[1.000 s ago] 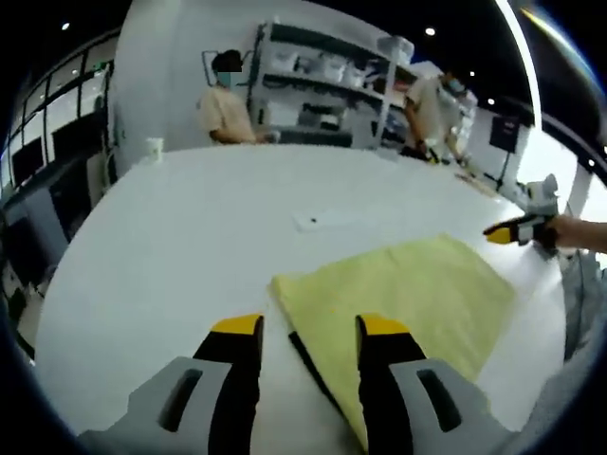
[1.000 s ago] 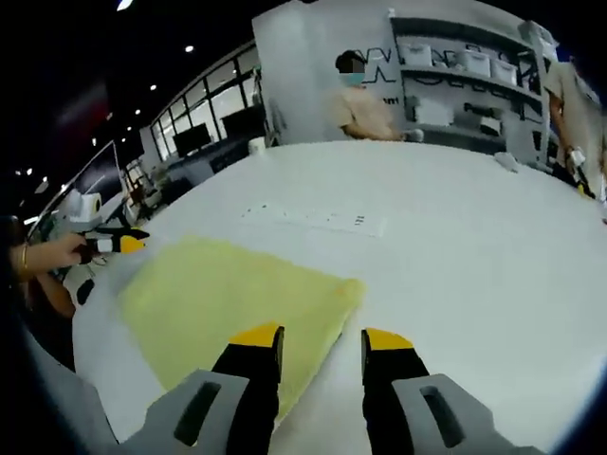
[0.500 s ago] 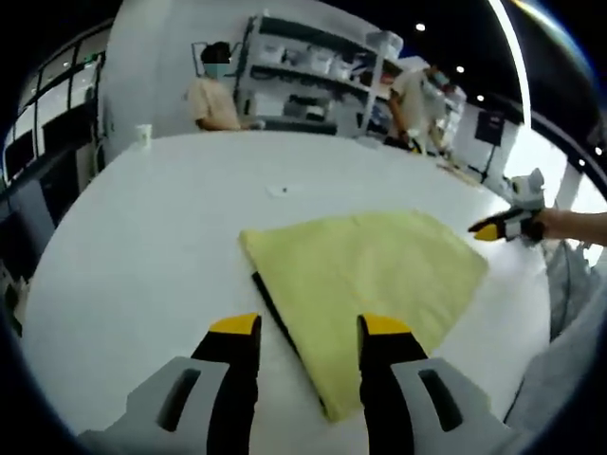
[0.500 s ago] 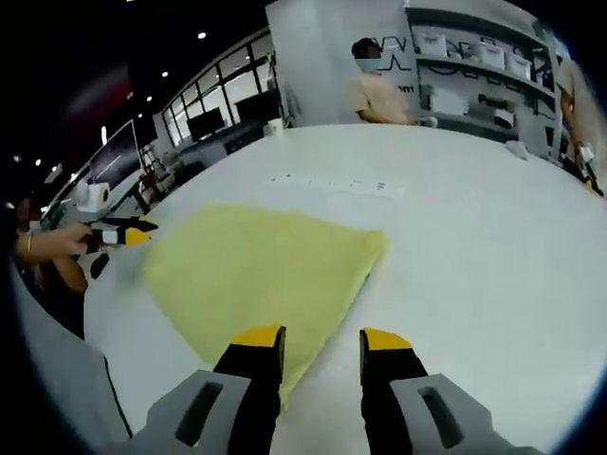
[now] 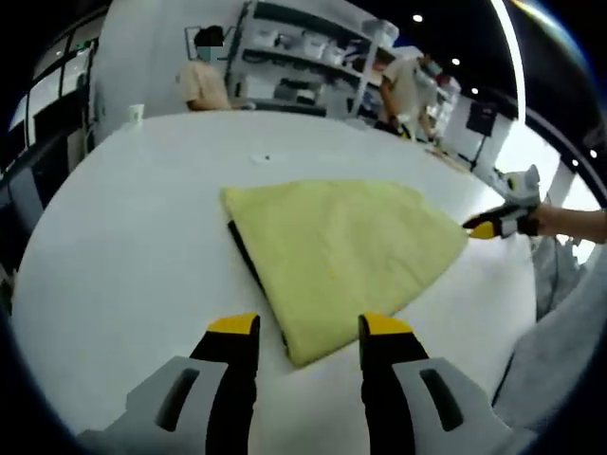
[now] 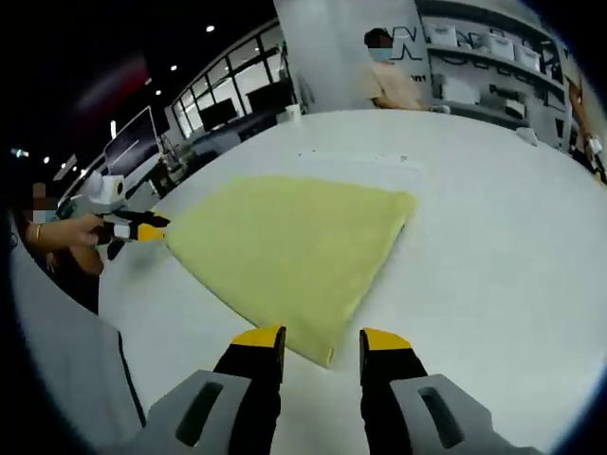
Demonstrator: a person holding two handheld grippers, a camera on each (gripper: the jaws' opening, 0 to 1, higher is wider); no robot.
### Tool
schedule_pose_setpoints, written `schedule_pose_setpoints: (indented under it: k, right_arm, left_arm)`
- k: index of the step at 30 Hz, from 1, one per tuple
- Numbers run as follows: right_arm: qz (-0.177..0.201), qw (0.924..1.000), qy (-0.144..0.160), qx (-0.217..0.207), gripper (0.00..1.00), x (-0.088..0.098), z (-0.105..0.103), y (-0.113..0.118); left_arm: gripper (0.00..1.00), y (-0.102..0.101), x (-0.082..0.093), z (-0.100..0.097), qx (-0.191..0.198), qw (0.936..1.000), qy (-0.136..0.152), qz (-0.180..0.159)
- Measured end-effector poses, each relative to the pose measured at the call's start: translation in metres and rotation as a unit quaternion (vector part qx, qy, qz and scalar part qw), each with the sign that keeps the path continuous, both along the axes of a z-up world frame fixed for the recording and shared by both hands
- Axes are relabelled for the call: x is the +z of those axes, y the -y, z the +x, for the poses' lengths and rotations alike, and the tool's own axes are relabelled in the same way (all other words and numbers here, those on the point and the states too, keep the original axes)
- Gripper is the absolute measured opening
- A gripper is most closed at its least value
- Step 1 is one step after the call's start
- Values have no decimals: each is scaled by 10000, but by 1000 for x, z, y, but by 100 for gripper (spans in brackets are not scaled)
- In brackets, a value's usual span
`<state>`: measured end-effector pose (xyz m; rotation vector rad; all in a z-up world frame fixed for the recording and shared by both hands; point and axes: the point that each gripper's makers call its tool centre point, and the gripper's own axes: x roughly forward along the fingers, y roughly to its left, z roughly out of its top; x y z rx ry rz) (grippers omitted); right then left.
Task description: Fold the garment on the visible template until the final outline fits inside the template.
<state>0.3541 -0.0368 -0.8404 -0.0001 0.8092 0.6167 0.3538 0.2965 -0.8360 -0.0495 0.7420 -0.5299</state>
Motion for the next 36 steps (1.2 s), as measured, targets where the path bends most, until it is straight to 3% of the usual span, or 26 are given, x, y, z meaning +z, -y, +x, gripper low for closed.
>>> schedule_pose_setpoints:
  k: [4, 6, 19, 23, 36]
  right_arm:
    - [-8, 10000, -21, -9, 22, -1, -6, 1]
    - [-28, 10000, -23, 7, 20, -1, -10, 1]
    - [-110, 9999, -54, 82, 8, -2, -1, 7]
    - [-112, 9997, -176, 135, 0, -9, -4, 9]
    - [62, 9999, -29, 136, 0, 3, -4, 7]
  left_arm:
    - [26, 0, -2, -8, -60, 9999, -85, -16]
    - [25, -4, -3, -8, -44, 9999, -89, 43]
    - [3, -12, -5, -2, -289, 9993, -188, 148]
    - [2, -11, -6, -2, -299, 9993, -189, 106]
    - [0, -15, -7, -2, -320, 9993, -180, 96]
